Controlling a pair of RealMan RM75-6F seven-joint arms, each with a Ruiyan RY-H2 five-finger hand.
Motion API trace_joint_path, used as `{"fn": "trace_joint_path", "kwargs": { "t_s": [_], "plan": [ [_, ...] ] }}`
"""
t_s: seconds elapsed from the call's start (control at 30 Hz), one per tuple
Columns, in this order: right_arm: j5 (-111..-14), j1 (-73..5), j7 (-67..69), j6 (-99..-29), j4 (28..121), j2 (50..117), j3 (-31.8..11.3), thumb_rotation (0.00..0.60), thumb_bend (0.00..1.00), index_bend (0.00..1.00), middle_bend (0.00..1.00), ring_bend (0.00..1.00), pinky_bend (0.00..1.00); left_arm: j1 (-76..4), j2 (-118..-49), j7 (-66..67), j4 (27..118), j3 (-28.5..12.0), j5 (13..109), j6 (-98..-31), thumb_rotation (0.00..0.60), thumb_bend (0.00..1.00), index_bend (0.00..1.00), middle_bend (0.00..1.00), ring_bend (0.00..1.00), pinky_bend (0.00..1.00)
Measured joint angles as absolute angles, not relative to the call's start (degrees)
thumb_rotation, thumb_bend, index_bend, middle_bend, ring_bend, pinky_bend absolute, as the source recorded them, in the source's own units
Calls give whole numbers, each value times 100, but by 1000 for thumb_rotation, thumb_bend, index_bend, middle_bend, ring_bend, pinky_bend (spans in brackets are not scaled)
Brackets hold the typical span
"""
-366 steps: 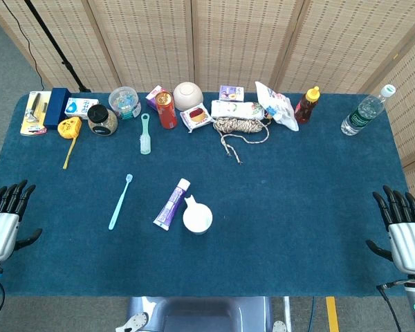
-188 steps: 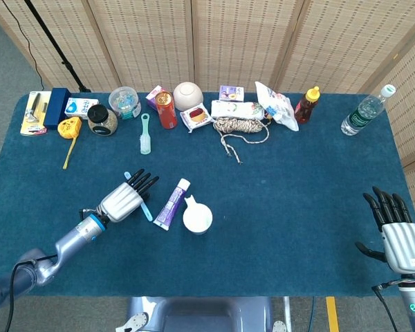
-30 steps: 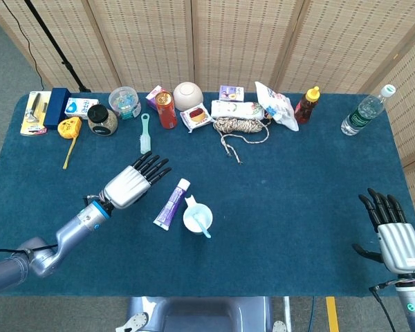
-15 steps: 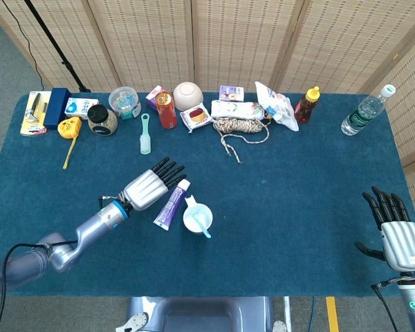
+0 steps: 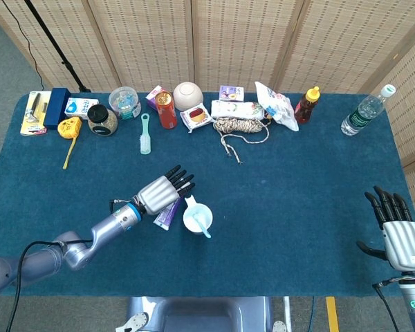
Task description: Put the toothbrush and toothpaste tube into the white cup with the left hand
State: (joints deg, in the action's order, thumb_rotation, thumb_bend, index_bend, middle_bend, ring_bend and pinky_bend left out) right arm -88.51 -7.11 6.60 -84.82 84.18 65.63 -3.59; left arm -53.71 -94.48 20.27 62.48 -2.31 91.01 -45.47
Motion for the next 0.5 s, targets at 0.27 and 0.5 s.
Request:
{"fn": "trace_joint_path", "kwargs": {
  "t_s": [0.27,0.5],
  "plan": [
    [-8892,-694,665,-8529,8454,6546,-350,600,0,57,0,0,0,-5294,-9143,2713,6676,-202,8700,-4332,600,358,0,0,0,37],
    [-8929,-693,619,-8531,8489,6548,-329,600,0,57,0,0,0,-5130,-8806,2967,6930,-107,8471,-4323,600,359,0,0,0,44]
  ]
}}
